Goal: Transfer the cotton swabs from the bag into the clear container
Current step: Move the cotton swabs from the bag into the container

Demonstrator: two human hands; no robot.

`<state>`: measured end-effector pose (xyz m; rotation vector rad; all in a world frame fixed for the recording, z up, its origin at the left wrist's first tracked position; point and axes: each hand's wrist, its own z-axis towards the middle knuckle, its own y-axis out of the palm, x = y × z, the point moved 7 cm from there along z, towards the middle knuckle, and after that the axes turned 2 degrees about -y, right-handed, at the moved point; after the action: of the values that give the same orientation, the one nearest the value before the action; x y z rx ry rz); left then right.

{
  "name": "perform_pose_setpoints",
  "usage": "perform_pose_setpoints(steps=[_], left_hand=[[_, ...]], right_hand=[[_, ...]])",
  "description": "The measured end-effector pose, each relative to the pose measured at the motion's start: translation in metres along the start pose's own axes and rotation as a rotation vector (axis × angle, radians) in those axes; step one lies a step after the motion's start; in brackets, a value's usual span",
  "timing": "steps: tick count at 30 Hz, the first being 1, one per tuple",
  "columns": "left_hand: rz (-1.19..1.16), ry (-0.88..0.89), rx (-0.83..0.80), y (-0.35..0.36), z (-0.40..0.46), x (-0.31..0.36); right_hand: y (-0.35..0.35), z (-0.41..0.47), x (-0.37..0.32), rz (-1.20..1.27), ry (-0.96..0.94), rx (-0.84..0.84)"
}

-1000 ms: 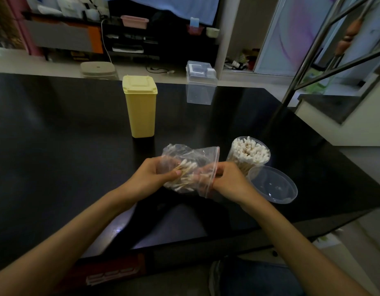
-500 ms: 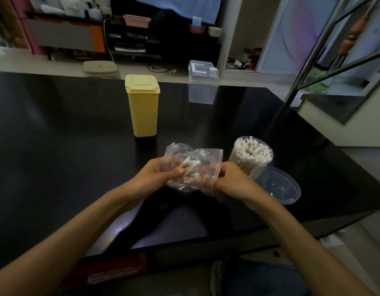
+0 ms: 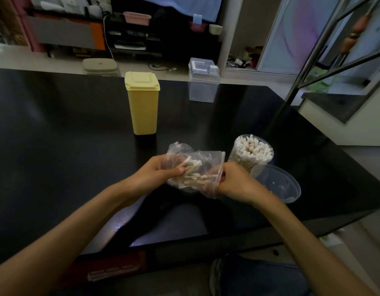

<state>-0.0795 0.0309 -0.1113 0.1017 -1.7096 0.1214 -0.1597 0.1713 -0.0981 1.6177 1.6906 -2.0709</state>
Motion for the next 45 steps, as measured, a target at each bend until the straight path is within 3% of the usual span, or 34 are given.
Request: perform_pose_setpoints(steps=[3,8,12,21,26,30,34,39,45], left_hand=[[-0.047,-0.002,0.062,-0.007,0.002,-0.002],[-0.211,-0.059,0.108,-0.005,0.002,-0.009],[-0.307,-0.064,0.152,-0.004,0.002,-0.011],[-0.452,-0.055,0.117,0.005,0.003,-0.005],[-0.202,-0.093,0.201,-0.003,-0.003,-0.010],[-0.104,-0.022,0.220,-0.005,-0.005,-0.004],[-0.132,0.012,0.225,0.002,-0.005,-0.002],[-0.251,-0.003,0.249,-0.001,-0.008,-0.003],[-0.236,0.013,0.236,-0.001,-0.008,0.001]], right_hand=[[-0.007,-0.002,-0.006,0.066,-0.014,0.092],[0.013,0.002,-0.013,0.282,-0.015,-0.074],[0.031,0.007,-0.014,0.413,0.030,-0.003],[0.043,0.016,-0.022,0.186,-0.005,0.241],[0.039,0.020,-0.022,0.181,-0.001,0.173],[0.035,0.024,-0.015,0.273,0.063,0.184],[0.032,0.026,-0.012,0.166,0.134,0.272],[0.021,0.018,-0.026,0.084,-0.040,0.265],[-0.007,0.018,-0.018,0.102,-0.070,0.325]])
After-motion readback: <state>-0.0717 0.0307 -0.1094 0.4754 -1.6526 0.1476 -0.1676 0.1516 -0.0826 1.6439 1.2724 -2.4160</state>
